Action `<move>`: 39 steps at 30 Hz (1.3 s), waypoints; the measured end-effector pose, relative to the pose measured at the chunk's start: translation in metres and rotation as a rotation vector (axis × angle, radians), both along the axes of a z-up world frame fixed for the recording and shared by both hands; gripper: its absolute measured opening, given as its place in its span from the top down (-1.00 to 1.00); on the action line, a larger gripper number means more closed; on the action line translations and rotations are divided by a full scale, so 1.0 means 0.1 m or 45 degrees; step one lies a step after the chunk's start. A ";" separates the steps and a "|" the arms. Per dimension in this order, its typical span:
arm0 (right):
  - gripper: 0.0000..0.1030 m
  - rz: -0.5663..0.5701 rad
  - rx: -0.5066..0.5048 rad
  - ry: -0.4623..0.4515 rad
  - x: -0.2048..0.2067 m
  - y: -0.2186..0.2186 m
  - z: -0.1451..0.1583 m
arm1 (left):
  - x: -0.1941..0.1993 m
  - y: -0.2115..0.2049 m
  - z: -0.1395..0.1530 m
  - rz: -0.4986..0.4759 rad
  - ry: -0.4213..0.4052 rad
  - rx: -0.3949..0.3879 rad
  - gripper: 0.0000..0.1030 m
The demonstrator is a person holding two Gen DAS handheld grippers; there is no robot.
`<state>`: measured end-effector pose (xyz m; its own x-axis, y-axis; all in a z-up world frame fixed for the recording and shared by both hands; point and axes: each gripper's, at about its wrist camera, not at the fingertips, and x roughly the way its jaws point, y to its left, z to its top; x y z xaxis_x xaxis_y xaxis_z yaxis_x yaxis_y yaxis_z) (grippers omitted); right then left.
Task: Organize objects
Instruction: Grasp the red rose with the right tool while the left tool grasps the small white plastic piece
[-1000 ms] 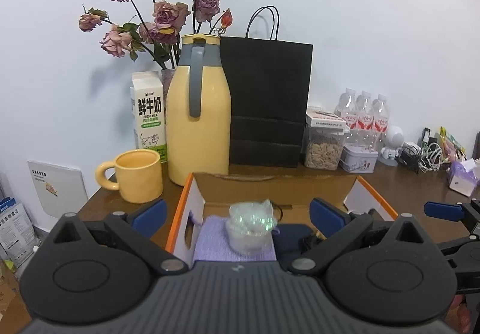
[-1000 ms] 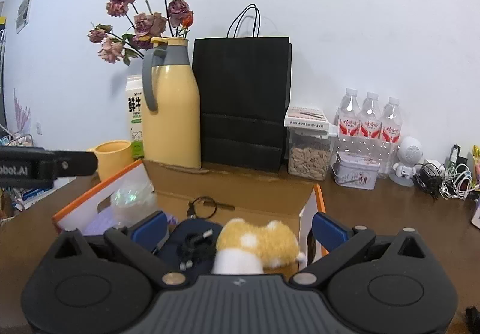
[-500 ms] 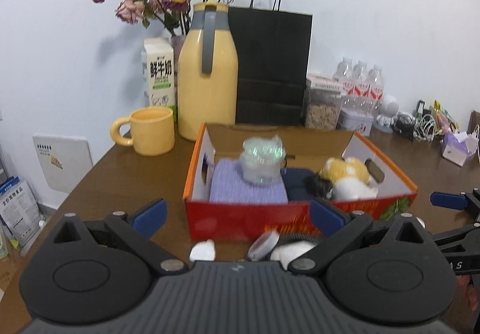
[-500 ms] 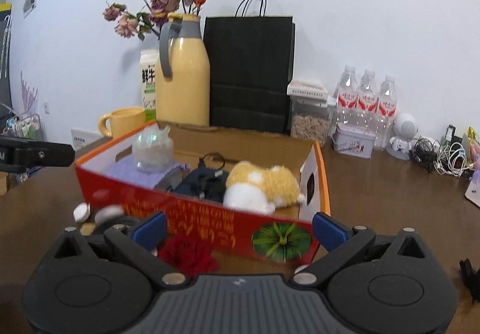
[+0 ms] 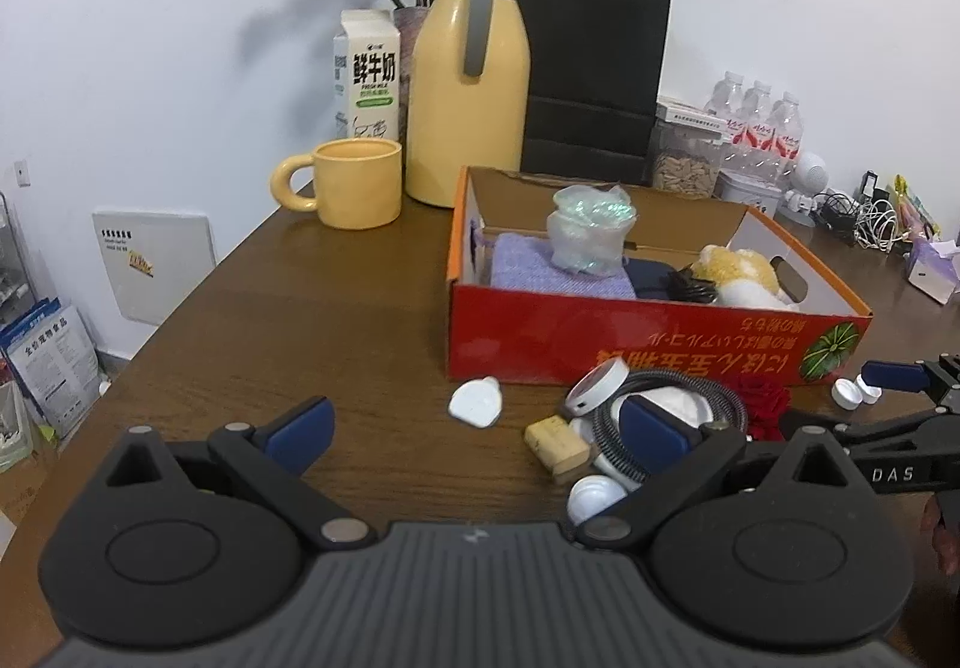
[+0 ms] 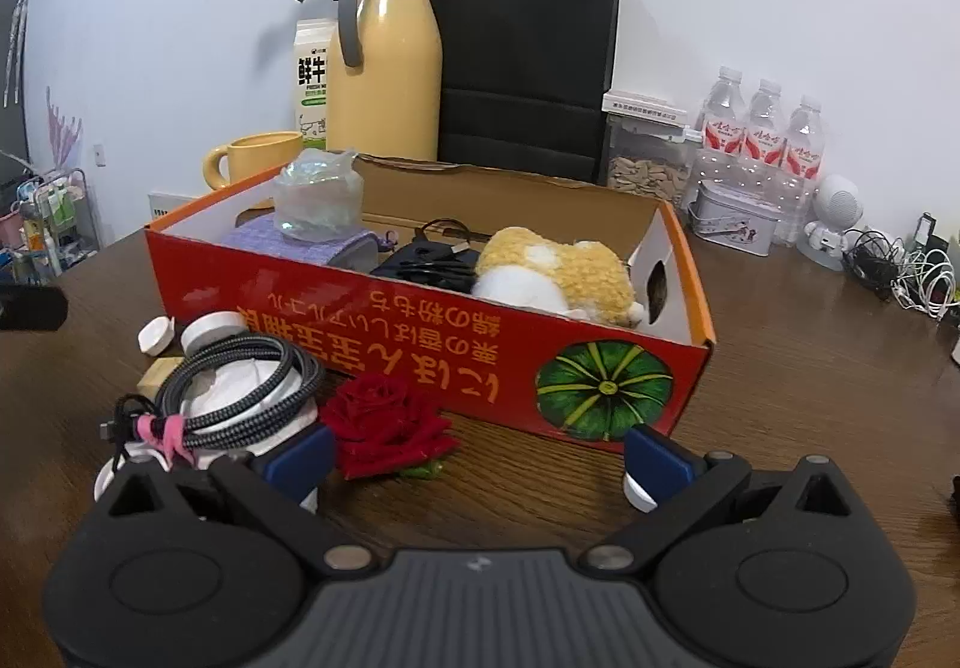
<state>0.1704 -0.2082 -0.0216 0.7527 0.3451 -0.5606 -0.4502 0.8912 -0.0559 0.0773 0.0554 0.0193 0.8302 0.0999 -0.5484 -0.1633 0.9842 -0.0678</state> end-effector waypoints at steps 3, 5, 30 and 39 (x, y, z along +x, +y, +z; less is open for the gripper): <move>-0.98 0.000 -0.001 0.005 0.02 0.03 -0.02 | 0.00 0.03 -0.02 0.008 0.012 -0.001 -1.00; -0.97 0.000 -0.008 0.009 0.04 0.05 -0.03 | 0.00 0.04 -0.03 0.012 0.016 -0.003 -1.00; 0.26 0.220 0.062 0.092 0.27 0.36 -0.16 | 0.06 0.19 -0.15 0.070 0.057 -0.024 -1.00; 0.33 0.156 0.078 -0.018 0.09 0.24 -0.09 | 0.16 0.21 -0.21 0.075 0.076 -0.025 -1.00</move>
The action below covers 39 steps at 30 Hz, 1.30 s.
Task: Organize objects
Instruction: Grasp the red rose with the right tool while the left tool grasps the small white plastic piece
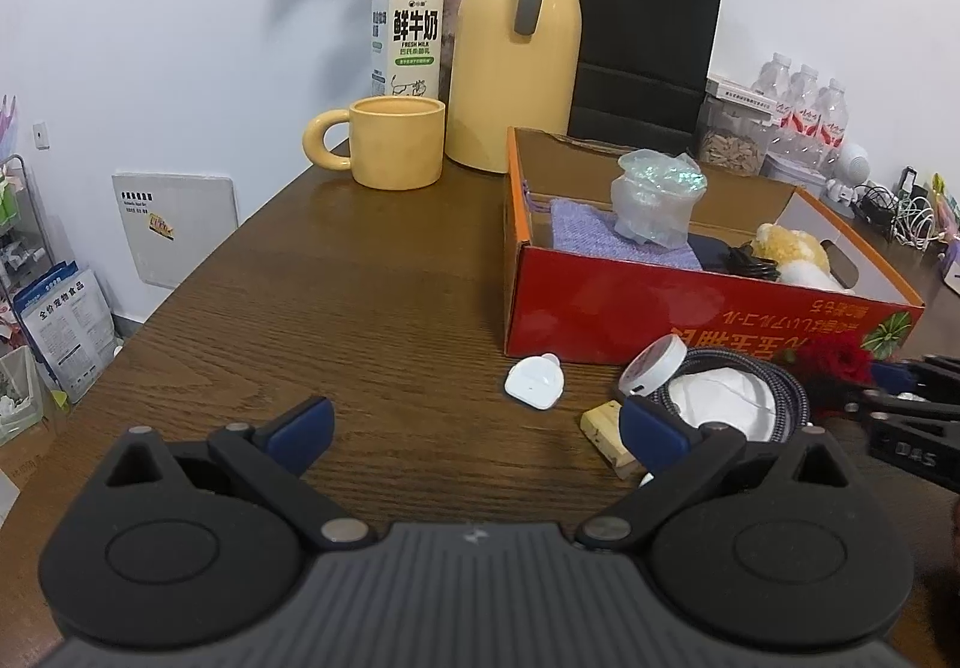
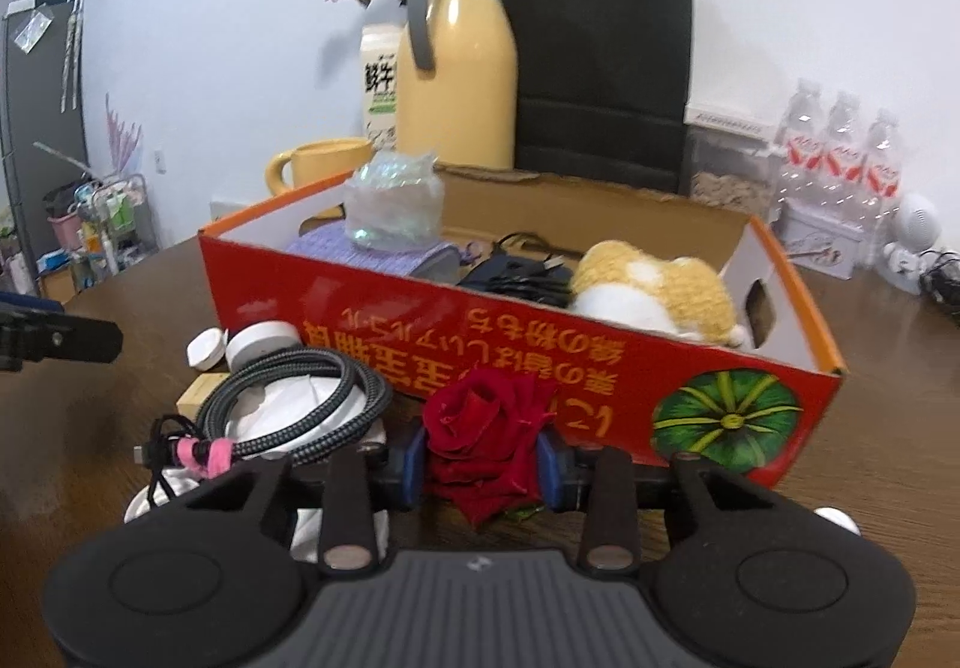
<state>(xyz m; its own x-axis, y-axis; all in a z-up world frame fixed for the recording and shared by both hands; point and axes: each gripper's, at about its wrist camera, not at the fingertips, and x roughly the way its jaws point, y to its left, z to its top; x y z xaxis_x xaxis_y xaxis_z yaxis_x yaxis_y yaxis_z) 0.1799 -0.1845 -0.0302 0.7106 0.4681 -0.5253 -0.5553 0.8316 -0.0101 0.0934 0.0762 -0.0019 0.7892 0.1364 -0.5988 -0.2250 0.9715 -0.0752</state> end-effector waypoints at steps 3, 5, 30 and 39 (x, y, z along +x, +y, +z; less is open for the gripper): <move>0.33 -0.025 0.016 -0.029 -0.06 -0.08 0.03 | 0.07 0.01 -0.03 0.003 0.007 0.003 -1.00; 0.33 -0.043 0.026 -0.045 -0.11 -0.15 0.04 | 0.12 0.02 -0.05 0.004 0.011 0.005 -1.00; 0.33 -0.153 0.049 -0.104 -0.24 -0.38 0.03 | 0.57 -0.08 -0.31 -0.022 0.028 0.018 -0.01; 0.33 -0.153 0.045 -0.114 -0.25 -0.38 0.04 | 0.53 -0.21 -0.33 -0.074 0.004 0.067 0.45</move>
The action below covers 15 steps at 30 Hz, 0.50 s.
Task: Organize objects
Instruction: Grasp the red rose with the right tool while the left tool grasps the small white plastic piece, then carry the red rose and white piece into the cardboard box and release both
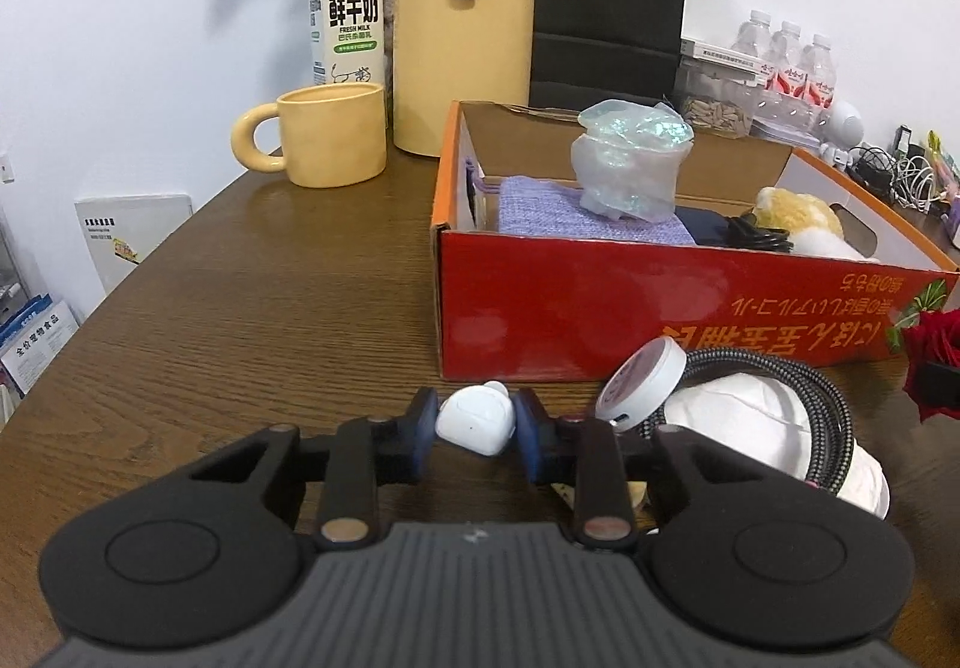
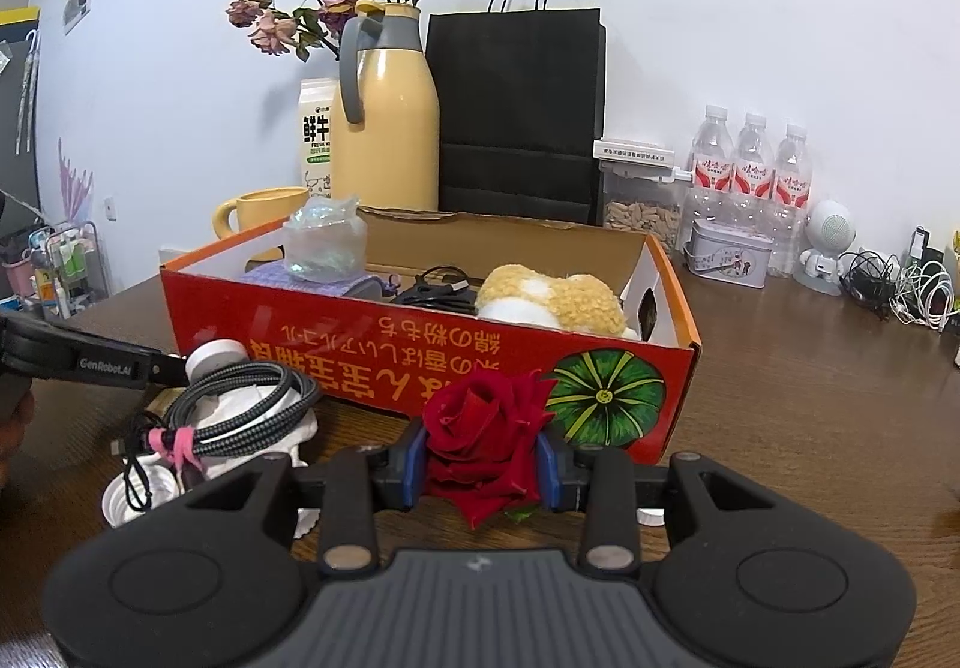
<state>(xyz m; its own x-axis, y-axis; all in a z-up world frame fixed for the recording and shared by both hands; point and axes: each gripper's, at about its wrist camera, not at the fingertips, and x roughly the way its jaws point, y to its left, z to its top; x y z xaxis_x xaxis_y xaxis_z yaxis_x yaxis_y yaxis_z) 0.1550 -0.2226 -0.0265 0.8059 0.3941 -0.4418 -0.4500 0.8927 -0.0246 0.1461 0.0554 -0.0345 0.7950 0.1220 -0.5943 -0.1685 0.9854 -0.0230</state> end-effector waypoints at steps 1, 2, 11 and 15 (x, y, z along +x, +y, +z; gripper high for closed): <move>0.33 0.000 -0.001 -0.003 0.00 0.00 0.00 | -0.01 0.00 0.00 0.007 -0.002 -0.002 0.45; 0.33 -0.001 -0.002 -0.007 -0.01 0.00 0.00 | -0.02 0.00 0.01 0.011 -0.006 -0.006 0.45; 0.33 0.009 0.005 -0.056 -0.09 0.01 0.05 | -0.21 -0.04 0.26 0.014 -0.127 -0.008 0.45; 0.33 0.007 0.041 -0.090 -0.10 -0.03 0.17 | -0.24 -0.14 0.46 -0.027 -0.202 0.000 0.45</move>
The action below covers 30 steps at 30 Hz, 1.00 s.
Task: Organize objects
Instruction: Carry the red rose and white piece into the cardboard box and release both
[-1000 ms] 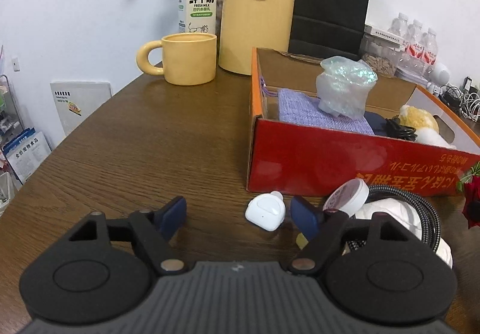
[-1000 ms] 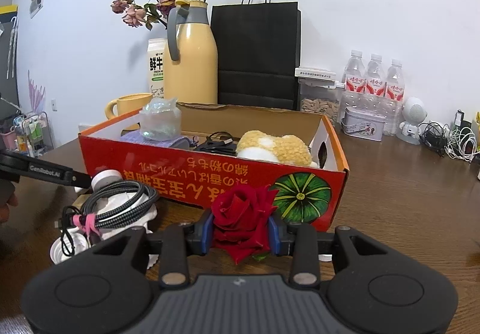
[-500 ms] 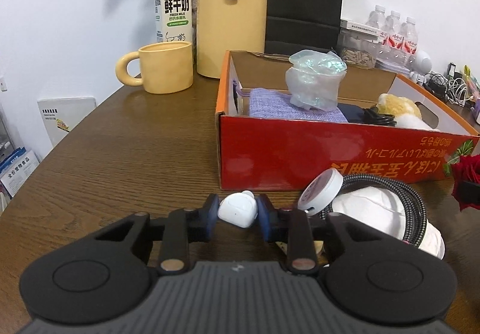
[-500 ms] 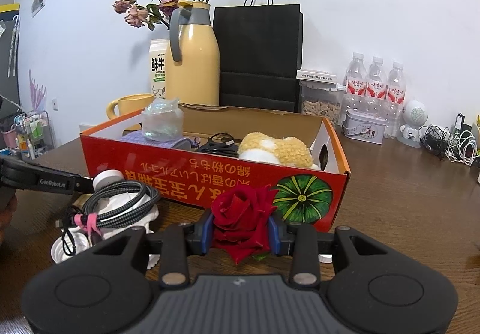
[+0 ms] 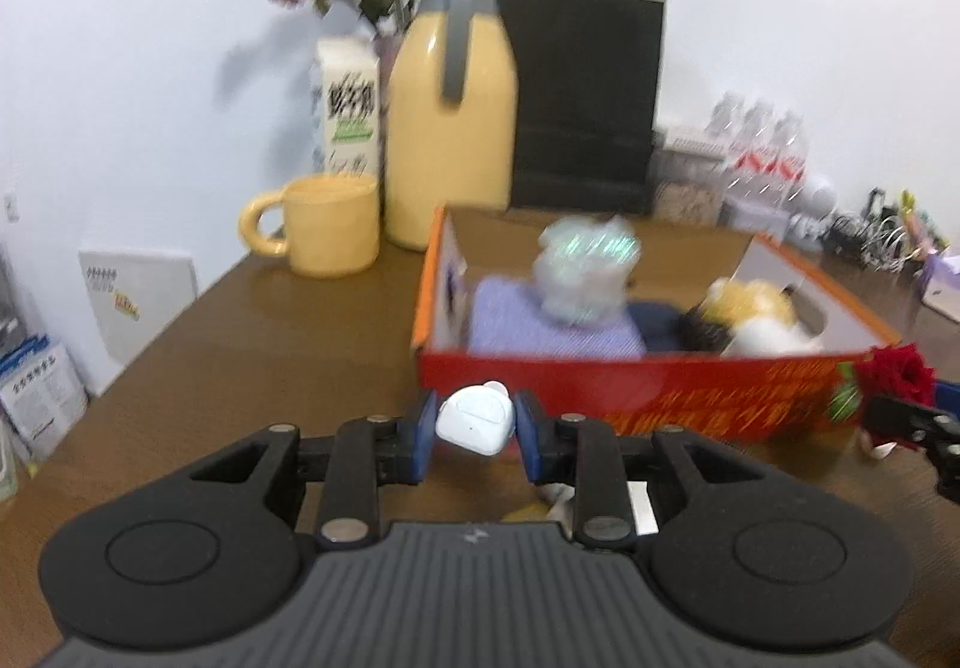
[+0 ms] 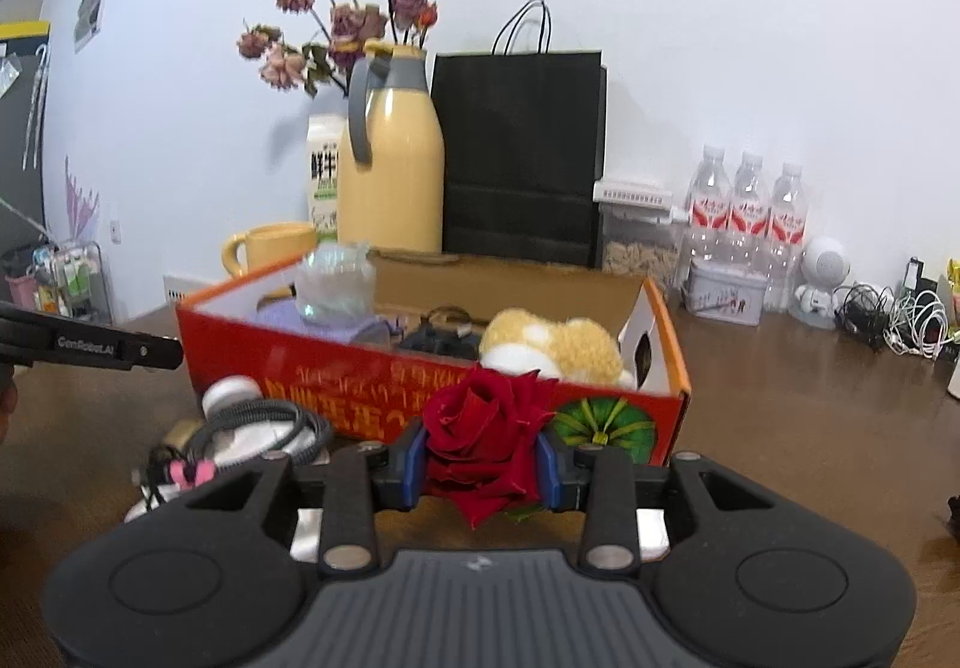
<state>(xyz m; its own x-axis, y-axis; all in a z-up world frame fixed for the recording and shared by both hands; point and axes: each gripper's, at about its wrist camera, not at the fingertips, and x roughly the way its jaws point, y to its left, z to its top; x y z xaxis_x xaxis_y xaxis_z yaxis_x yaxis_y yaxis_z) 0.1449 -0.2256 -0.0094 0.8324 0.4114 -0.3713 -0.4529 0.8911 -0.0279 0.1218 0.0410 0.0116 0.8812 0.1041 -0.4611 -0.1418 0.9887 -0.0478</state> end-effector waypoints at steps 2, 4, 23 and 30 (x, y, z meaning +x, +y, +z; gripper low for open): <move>0.33 -0.001 0.013 -0.014 0.02 0.00 0.06 | 0.02 -0.07 0.10 -0.035 -0.029 0.006 0.45; 0.33 0.002 0.017 -0.030 0.06 0.02 0.12 | 0.08 -0.16 0.17 -0.070 -0.048 0.018 0.45; 0.33 0.011 0.014 -0.033 1.02 0.55 0.43 | 1.09 -0.54 0.40 -0.157 -0.131 0.005 0.45; 0.33 0.003 0.026 0.042 1.36 0.65 0.28 | 1.34 -0.52 0.32 -0.167 -0.094 0.010 0.45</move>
<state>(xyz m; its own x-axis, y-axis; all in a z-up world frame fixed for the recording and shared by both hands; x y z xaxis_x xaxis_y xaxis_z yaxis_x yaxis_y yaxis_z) 0.2812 -0.1606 0.0183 0.8188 0.4213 -0.3900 -0.4555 0.8902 0.0052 0.2560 -0.0109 0.0440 0.9189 -0.0105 -0.3944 -0.0081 0.9989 -0.0456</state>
